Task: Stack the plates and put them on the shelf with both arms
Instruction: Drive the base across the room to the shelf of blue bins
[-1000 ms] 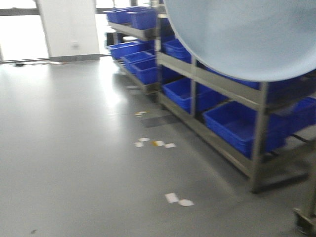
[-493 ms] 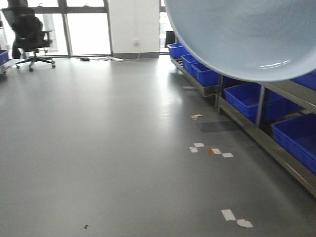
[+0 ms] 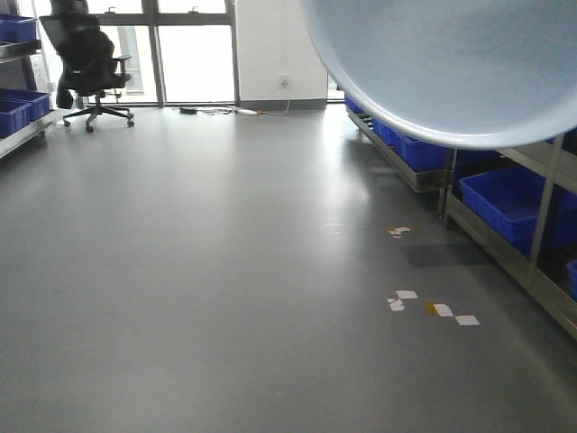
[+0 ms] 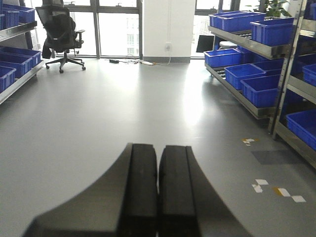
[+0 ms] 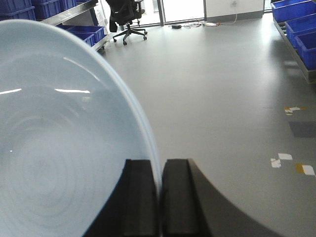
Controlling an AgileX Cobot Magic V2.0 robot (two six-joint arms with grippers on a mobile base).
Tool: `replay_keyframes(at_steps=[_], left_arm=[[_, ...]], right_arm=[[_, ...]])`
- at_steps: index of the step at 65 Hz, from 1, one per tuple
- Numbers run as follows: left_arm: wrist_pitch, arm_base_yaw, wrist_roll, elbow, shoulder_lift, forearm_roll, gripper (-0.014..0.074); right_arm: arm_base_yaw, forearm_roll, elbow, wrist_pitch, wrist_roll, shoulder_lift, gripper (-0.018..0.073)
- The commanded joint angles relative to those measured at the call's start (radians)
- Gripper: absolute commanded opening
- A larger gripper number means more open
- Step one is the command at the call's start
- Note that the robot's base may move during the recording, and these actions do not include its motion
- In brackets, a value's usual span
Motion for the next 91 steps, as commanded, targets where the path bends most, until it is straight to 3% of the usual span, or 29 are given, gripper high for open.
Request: replay_keyframes(at_steps=[1,91], left_arm=[[-0.091,-0.006,0.000,-0.038,0.005,-0.010,0.0082],[-0.091,-0.006,0.000,-0.038,0.005,-0.010,0.0082]], right_arm=[[0.000,-0.005,-0.030,-0.098,0.009,-0.009,0.0048],[0.000,-0.005,-0.030,-0.099,0.009,-0.009,0.0048]])
